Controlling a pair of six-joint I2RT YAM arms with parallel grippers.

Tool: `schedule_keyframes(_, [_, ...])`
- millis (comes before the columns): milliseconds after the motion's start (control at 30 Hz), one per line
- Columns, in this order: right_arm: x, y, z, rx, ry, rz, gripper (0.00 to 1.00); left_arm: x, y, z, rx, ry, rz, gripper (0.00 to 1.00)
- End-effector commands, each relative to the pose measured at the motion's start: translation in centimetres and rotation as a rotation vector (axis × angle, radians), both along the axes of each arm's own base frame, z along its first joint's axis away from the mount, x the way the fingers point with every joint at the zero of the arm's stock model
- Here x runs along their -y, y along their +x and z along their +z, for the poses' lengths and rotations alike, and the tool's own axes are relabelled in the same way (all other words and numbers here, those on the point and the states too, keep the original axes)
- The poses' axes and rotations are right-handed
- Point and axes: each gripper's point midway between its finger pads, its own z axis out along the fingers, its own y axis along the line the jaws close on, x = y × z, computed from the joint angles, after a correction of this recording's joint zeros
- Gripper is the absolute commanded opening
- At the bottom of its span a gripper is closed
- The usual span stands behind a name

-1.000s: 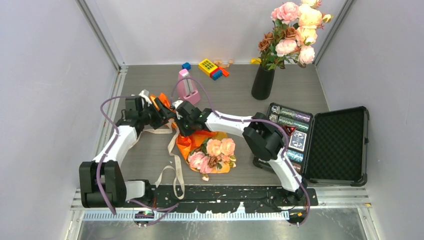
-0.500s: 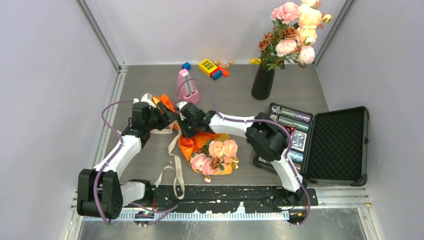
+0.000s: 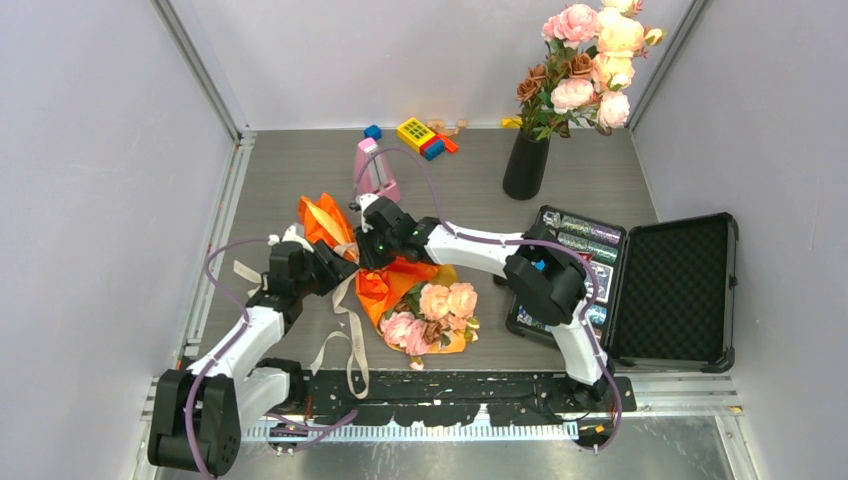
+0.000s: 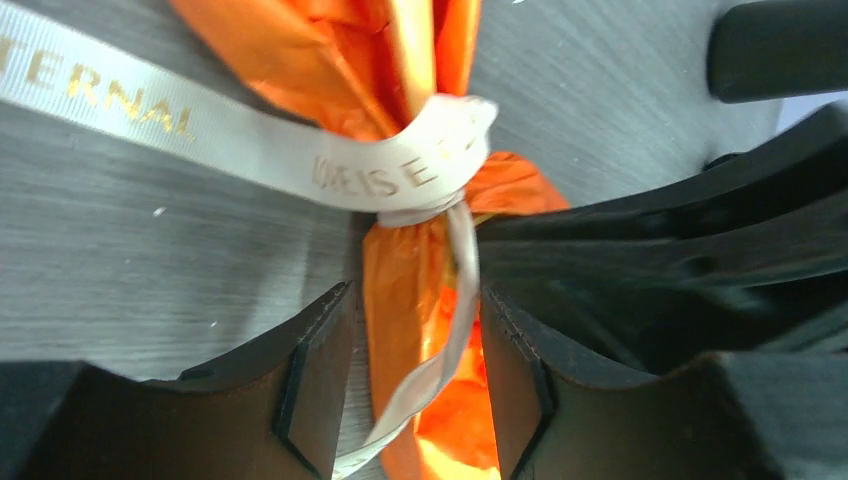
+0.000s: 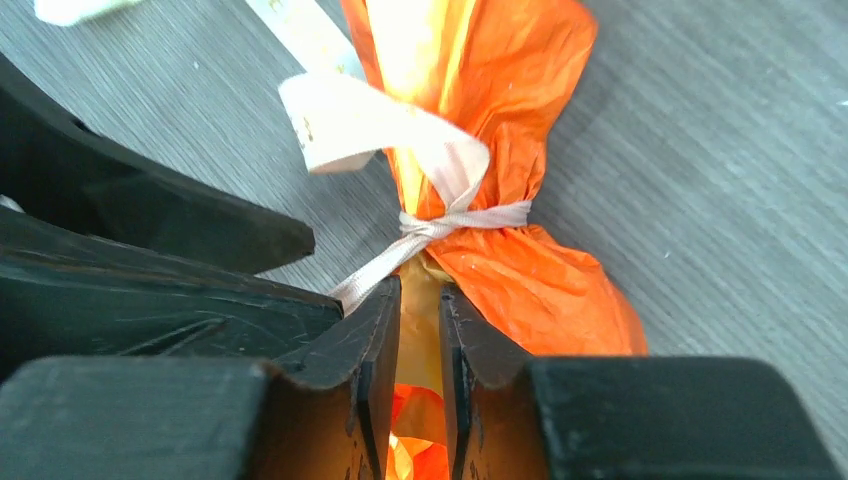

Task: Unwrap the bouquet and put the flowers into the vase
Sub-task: Untie the ribbon from the wrapping paper.

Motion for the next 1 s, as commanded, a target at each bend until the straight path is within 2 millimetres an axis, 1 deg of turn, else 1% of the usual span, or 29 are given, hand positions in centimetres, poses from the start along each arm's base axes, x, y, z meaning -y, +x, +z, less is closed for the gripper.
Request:
schedule_keyframes(0, [-1.4,1.7,5.9,0.079,0.146,-0.032,0.27,0.2,-0.7,0.0,0.016,0.006,-0.022,0.51])
schedule_keyframes(133, [-1.4,2.0,5.9,0.079,0.148,-0.038,0.27,0.7,-1.1,-0.3,0.006,-0.001,-0.065,0.51])
schedule_keyframes(233, [-1.3,2.1,6.2,0.078,0.152,-0.041,0.27,0.7,-1.2,-0.8,-0.004,0.015,-0.076,0.52])
schedule_keyframes(333, [-1.1,2.2,6.9,0.078,0.164,-0.057,0.27,0.6,-1.1,-1.4,-0.020,0.033,-0.082,0.51])
schedule_keyframes(400, [-0.7,2.5,7.4,0.069,0.169,-0.087,0.27,0.7,-1.1,-2.0,-0.042,0.035,-0.092,0.45])
schedule_keyframes(433, [-0.7,2.6,7.7,0.056,0.178,-0.109,0.28,0.8,-1.2,-2.3,-0.055,0.031,-0.099,0.37])
schedule_keyframes(500, [-0.2,2.9,8.2,0.033,0.192,-0.171,0.32,1.0,-1.3,-2.8,-0.075,0.023,-0.107,0.27])
schedule_keyframes(533, [0.0,3.1,8.7,0.029,0.203,-0.199,0.35,1.0,-1.4,-3.0,-0.080,0.020,-0.109,0.23])
schedule_keyframes(600, [0.0,3.0,8.9,-0.013,0.233,-0.257,0.39,1.2,-1.6,-3.3,-0.088,0.013,-0.119,0.17])
schedule_keyframes(667, [-0.4,2.8,8.9,-0.090,0.284,-0.324,0.40,1.4,-1.8,-3.7,-0.102,0.010,-0.133,0.12])
schedule_keyframes(700, [-0.5,2.6,8.4,-0.119,0.293,-0.339,0.40,1.5,-1.9,-3.8,-0.107,0.008,-0.139,0.10])
schedule_keyframes(733, [-0.8,2.6,8.6,-0.151,0.327,-0.369,0.40,1.5,-1.9,-3.9,-0.111,0.008,-0.141,0.09])
schedule_keyframes(800, [-1.1,2.5,7.9,-0.207,0.356,-0.415,0.40,1.5,-2.0,-4.1,-0.117,0.007,-0.143,0.07])
schedule_keyframes(967, [-1.4,2.6,5.7,-0.278,0.384,-0.490,0.37,1.7,-2.2,-4.5,-0.125,0.000,-0.150,0.03])
